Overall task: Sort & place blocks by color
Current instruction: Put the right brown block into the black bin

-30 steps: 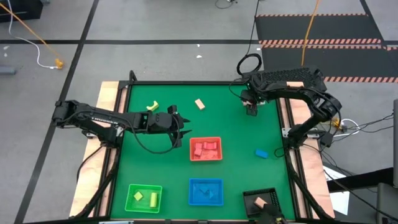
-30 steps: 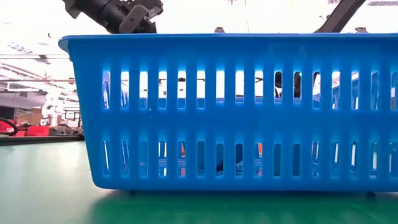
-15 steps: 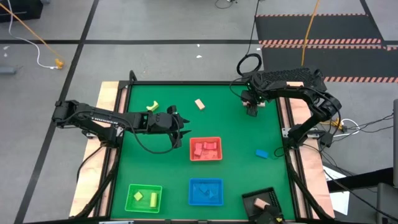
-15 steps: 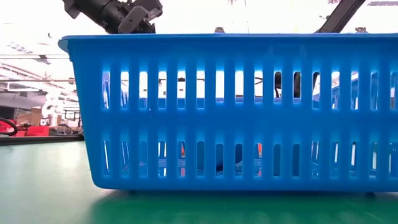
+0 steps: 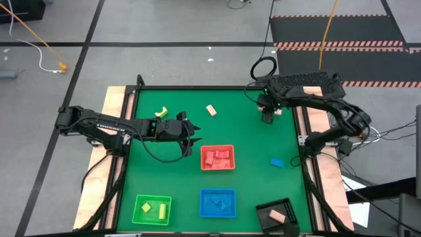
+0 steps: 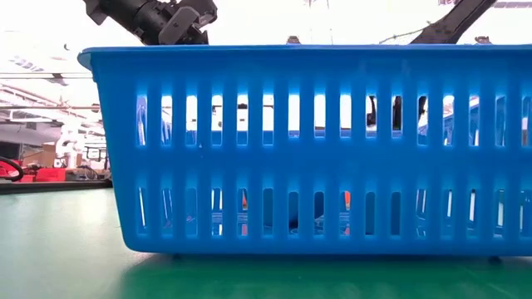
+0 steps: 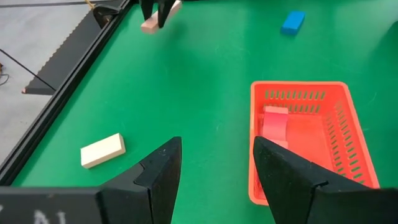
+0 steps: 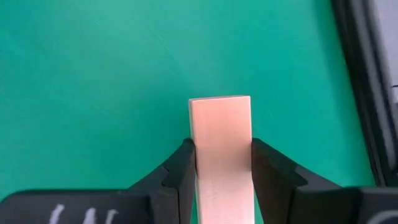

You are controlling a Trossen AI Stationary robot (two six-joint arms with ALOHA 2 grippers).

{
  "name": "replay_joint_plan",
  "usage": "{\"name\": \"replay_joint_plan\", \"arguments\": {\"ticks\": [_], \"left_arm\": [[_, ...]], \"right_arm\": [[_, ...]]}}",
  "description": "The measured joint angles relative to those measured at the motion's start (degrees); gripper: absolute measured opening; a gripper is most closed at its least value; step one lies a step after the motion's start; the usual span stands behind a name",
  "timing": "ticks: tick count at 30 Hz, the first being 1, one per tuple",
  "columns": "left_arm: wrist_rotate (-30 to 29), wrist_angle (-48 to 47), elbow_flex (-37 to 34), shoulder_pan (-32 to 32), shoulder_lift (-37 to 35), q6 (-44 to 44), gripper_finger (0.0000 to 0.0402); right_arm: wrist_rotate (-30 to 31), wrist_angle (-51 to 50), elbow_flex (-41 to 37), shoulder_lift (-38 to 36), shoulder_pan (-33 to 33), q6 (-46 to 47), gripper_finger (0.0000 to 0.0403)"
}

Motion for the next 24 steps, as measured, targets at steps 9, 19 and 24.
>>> {"name": "replay_joint_plan", "arguments": {"ticks": [9, 19, 24], "left_arm": [[0.0, 0.3, 0.0, 0.0, 0.0, -5.0, 0.0202], [0.0, 0.0, 0.0, -0.7, 0.0, -7.7, 0.0202], [0.0, -0.1, 0.0, -0.6, 0.0, -9.0, 0.0202]], "right_arm": [[-11.8, -2.3, 0.1, -13.4, 10.2, 23.4, 0.011], [-15.6, -1.5, 0.1, -21.9, 35.5, 52.3, 0.011], [-15.2, 1.8, 0.1, -21.6, 51.4, 65.9, 0.011]]}}
